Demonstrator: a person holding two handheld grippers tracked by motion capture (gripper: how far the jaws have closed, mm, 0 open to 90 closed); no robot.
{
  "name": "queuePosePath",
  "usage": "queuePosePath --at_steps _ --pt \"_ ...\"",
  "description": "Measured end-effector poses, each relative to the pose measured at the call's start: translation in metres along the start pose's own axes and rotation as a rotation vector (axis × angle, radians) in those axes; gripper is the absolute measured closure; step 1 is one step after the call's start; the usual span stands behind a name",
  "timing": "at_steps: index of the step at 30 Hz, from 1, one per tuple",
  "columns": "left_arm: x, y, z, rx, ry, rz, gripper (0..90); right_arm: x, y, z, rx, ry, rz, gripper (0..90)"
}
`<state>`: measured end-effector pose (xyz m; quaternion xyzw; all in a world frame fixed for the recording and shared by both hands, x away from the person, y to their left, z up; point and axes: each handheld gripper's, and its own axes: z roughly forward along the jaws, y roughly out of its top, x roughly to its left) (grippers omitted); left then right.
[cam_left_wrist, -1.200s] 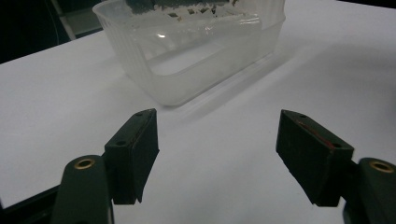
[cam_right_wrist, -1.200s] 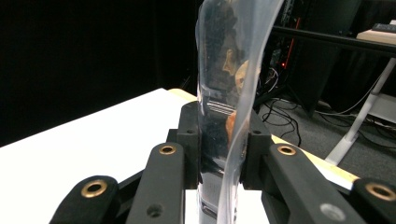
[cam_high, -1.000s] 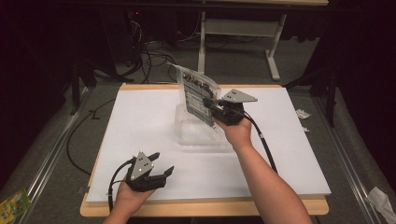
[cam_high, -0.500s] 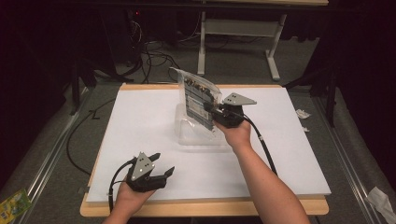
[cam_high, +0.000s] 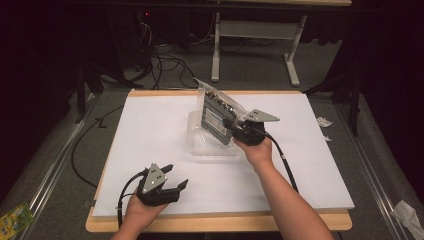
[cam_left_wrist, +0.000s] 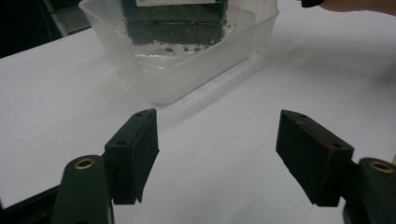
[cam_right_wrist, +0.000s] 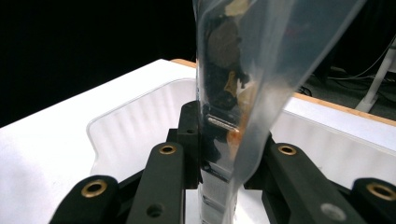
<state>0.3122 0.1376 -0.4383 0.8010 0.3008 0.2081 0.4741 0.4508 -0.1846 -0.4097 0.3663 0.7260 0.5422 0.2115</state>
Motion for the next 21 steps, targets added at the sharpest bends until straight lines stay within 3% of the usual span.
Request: queuePosePath --at_steps 4,13,21 --pt "-0.001 0.000 0.001 0.005 -0.004 0.000 30.0 0.004 0.000 0.000 0.004 -0.009 -0.021 75.6" --pt "-0.001 0.000 0.001 0.008 -0.010 0.000 29.8 -0.003 0.005 0.003 0.046 -0.018 0.000 72.5" --pt "0.000 0.000 0.001 0.008 -0.011 -0.003 29.8 -0.008 0.007 0.004 0.051 -0.003 0.039 57.0"
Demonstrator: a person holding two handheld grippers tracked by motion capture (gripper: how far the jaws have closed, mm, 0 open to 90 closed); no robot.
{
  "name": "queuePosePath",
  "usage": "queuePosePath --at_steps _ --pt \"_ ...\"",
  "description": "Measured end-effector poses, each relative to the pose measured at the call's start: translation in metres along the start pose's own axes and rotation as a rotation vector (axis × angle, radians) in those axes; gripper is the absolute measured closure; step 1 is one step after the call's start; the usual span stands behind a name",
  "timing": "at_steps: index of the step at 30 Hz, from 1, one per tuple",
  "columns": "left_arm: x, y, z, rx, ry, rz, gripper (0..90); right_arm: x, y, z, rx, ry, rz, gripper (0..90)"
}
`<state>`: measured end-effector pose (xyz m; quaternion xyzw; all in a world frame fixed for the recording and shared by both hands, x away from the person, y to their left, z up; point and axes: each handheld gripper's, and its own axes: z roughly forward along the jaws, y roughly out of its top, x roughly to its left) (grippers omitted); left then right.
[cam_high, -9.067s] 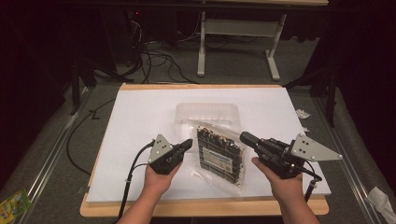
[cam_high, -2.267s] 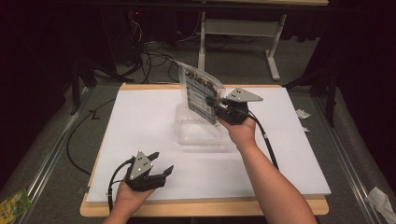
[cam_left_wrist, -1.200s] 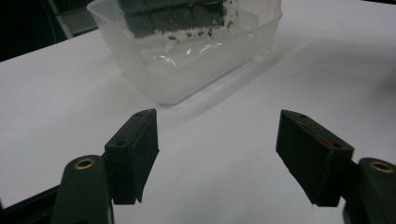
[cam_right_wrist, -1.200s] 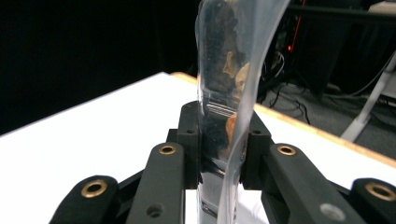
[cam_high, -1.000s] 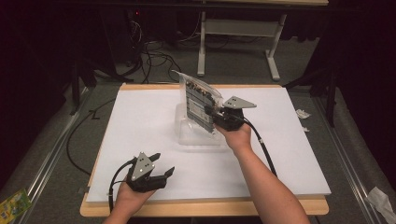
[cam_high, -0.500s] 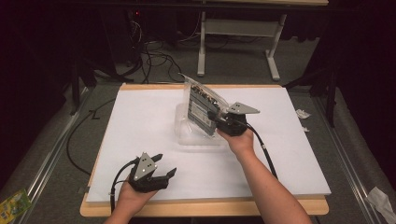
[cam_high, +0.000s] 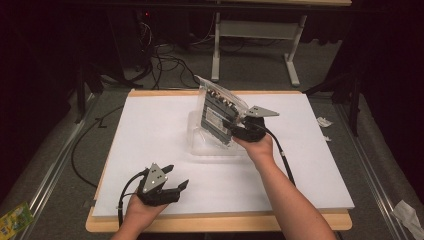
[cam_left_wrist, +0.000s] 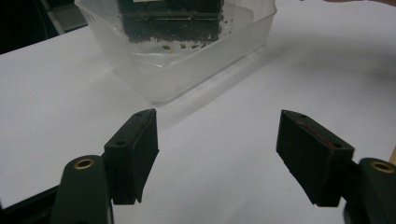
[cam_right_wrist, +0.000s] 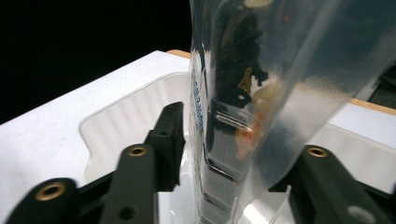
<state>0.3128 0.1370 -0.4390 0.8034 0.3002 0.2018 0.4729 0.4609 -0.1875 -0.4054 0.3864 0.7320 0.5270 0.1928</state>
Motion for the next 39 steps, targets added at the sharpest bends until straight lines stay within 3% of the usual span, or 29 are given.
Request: queuePosePath --at_steps 5,8,21,29,39 --pt "0.000 0.000 0.000 -0.001 -0.005 0.001 29.8 -0.004 0.000 0.000 -0.004 0.041 0.042 38.6" --pt "0.001 0.000 0.000 0.000 -0.004 0.003 29.7 -0.004 0.001 -0.003 0.004 0.030 0.042 27.1" --pt "0.000 0.000 0.000 -0.002 -0.008 0.003 29.5 -0.005 0.005 -0.027 -0.012 0.012 0.066 12.4" --pt "0.000 0.000 -0.002 -0.009 0.000 -0.001 29.1 -0.004 -0.006 -0.061 -0.033 -0.003 0.046 1.4" --pt "-0.001 0.001 -0.002 -0.009 -0.004 -0.020 28.0 -0.001 -0.029 -0.123 -0.043 -0.010 0.023 0.6"
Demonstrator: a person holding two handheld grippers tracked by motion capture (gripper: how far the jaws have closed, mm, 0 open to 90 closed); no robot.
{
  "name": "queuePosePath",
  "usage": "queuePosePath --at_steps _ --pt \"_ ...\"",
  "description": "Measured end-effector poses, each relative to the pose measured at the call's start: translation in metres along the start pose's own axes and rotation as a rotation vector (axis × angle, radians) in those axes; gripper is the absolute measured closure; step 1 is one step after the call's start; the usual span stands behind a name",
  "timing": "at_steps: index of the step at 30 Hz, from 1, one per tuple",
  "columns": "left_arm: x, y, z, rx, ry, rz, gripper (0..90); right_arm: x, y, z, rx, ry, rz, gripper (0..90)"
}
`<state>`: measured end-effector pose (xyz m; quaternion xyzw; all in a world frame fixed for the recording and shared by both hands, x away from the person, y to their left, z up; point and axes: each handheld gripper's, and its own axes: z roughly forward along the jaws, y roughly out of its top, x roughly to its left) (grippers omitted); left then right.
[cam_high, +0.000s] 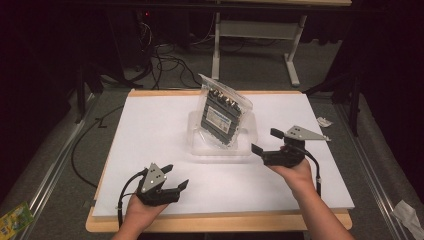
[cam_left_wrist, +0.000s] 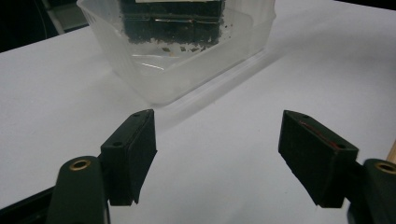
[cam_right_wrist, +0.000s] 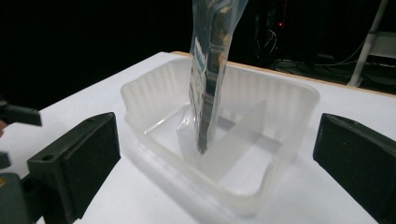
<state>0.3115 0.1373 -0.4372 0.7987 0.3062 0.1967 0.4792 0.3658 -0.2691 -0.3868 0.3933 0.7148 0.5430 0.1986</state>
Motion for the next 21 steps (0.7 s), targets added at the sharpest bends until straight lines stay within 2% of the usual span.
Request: queuePosePath --at_steps 2,5,8,10,12,15,18,21 --pt "-0.001 0.000 0.000 0.000 0.001 0.002 27.6 0.001 -0.006 -0.014 -0.001 -0.007 0.004 0.1" --pt "-0.003 0.001 0.000 -0.001 -0.003 -0.003 26.9 0.002 -0.017 -0.033 -0.032 -0.015 0.001 0.0" --pt "-0.005 0.001 -0.001 -0.002 -0.003 -0.007 26.2 0.002 -0.030 -0.052 -0.033 -0.034 0.001 0.0" --pt "-0.006 0.001 -0.002 -0.003 0.000 -0.010 25.0 0.002 -0.040 -0.064 -0.036 -0.040 0.019 0.0" --pt "-0.008 0.001 -0.002 -0.004 0.001 -0.015 23.7 0.004 -0.055 -0.079 -0.059 -0.075 0.026 0.0" --pt "-0.009 0.002 0.000 -0.005 0.005 -0.020 22.2 0.002 -0.065 -0.087 -0.024 -0.084 0.027 0.0" --pt "-0.010 0.003 0.002 -0.003 0.006 -0.032 20.4 -0.002 -0.066 -0.089 -0.038 -0.089 0.040 0.0" --pt "-0.011 0.003 0.002 -0.003 0.008 -0.038 19.7 -0.003 -0.065 -0.087 -0.040 -0.086 0.033 0.0"
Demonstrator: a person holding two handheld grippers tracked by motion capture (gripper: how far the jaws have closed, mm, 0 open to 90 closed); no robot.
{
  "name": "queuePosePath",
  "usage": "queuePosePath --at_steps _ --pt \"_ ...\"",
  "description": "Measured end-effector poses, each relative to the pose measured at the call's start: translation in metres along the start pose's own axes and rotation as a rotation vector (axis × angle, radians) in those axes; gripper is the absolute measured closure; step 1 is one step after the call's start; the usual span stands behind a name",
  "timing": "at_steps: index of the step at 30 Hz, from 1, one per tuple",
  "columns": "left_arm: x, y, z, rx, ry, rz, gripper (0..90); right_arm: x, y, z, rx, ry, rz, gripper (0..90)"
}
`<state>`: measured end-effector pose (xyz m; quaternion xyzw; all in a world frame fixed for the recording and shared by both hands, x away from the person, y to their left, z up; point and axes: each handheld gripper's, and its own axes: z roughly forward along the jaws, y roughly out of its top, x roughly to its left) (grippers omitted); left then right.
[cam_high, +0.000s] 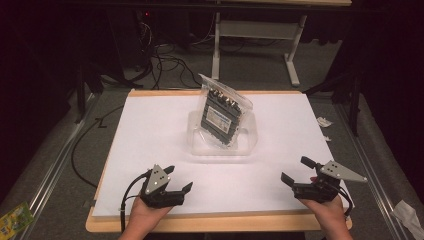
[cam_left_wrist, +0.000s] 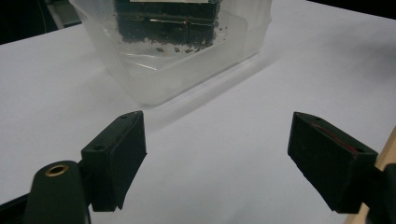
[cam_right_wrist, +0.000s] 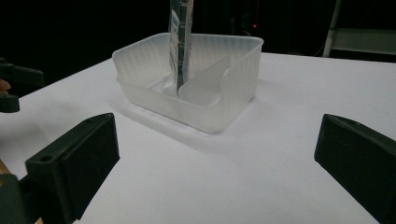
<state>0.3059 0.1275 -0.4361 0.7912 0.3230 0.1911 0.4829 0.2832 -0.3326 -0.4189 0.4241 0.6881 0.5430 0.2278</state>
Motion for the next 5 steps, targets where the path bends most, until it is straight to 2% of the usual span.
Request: queuePosePath --at_steps 5 --pt "0.0024 -0.0015 -0.0005 0.009 0.003 -0.009 19.7 -0.0017 -0.0021 0.0034 0.014 0.002 0.000 0.0"
